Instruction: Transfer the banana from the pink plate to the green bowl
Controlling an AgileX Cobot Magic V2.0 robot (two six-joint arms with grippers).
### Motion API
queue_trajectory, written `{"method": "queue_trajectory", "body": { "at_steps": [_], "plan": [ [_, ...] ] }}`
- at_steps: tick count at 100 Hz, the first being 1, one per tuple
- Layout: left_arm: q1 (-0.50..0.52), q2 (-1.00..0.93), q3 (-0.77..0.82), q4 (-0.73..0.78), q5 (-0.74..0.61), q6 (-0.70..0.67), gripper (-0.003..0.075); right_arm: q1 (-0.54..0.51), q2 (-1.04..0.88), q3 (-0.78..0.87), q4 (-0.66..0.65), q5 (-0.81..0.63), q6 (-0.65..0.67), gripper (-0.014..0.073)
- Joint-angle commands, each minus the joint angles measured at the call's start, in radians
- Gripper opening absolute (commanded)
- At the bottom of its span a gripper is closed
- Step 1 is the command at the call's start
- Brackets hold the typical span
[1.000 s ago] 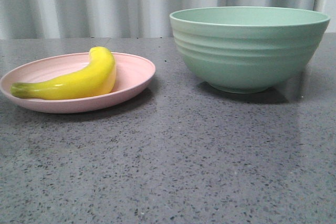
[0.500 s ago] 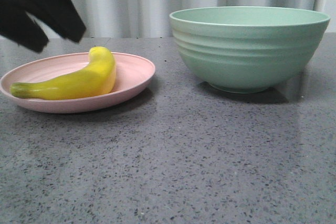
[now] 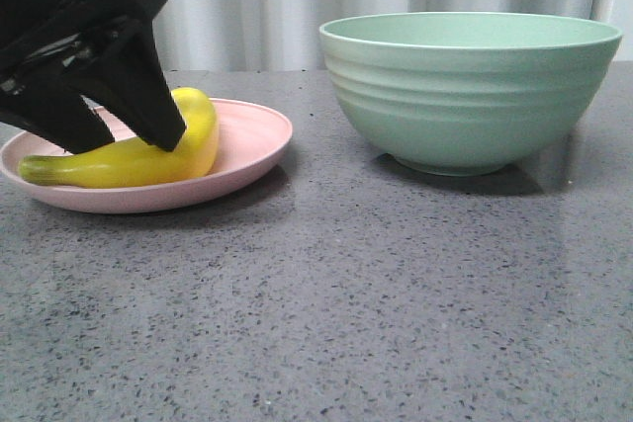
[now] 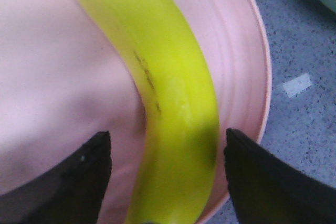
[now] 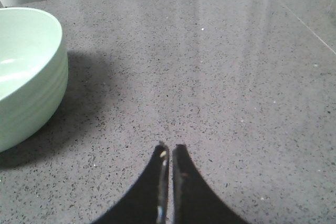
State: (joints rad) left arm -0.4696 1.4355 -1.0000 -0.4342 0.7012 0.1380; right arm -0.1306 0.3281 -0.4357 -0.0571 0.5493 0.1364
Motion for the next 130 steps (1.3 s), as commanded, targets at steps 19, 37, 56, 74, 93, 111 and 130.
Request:
{"method": "queue_trajectory", "body": {
  "at_steps": [19,37,56,74,93,111,130],
  "plan": [
    [-0.01,0.003,-0.034,-0.043,-0.041,-0.001,0.0412,-0.004,0.017,-0.037,-0.011,-0.083,-0.002,-0.0074],
    [-0.01,0.016,-0.034,-0.045,-0.036,0.009,0.0404,-0.004,0.017,-0.037,-0.011,-0.085,-0.002,-0.0074],
    [-0.01,0.019,-0.034,-0.047,-0.032,0.009,0.0312,-0.004,0.017,-0.037,-0.011,-0.087,-0.002,-0.0074],
    [-0.01,0.019,-0.034,-0.051,-0.032,0.009,0.0049,-0.004,0.017,-0.037,-0.011,-0.087,-0.002,-0.0074],
    [-0.01,0.017,-0.037,-0.051,-0.034,0.009,-0.0019,-0.004,0.017,-0.037,-0.011,-0.087,-0.002,-0.0074],
    [-0.01,0.006,-0.114,-0.047,0.017,0.024,-0.0019,0.021,0.019,-0.059,-0.011,-0.056,-0.002,-0.0073],
    [-0.01,-0.054,-0.235,-0.035,0.118,0.105,-0.0019,0.1,0.063,-0.154,-0.011,0.049,-0.01,-0.0069]
  ]
}}
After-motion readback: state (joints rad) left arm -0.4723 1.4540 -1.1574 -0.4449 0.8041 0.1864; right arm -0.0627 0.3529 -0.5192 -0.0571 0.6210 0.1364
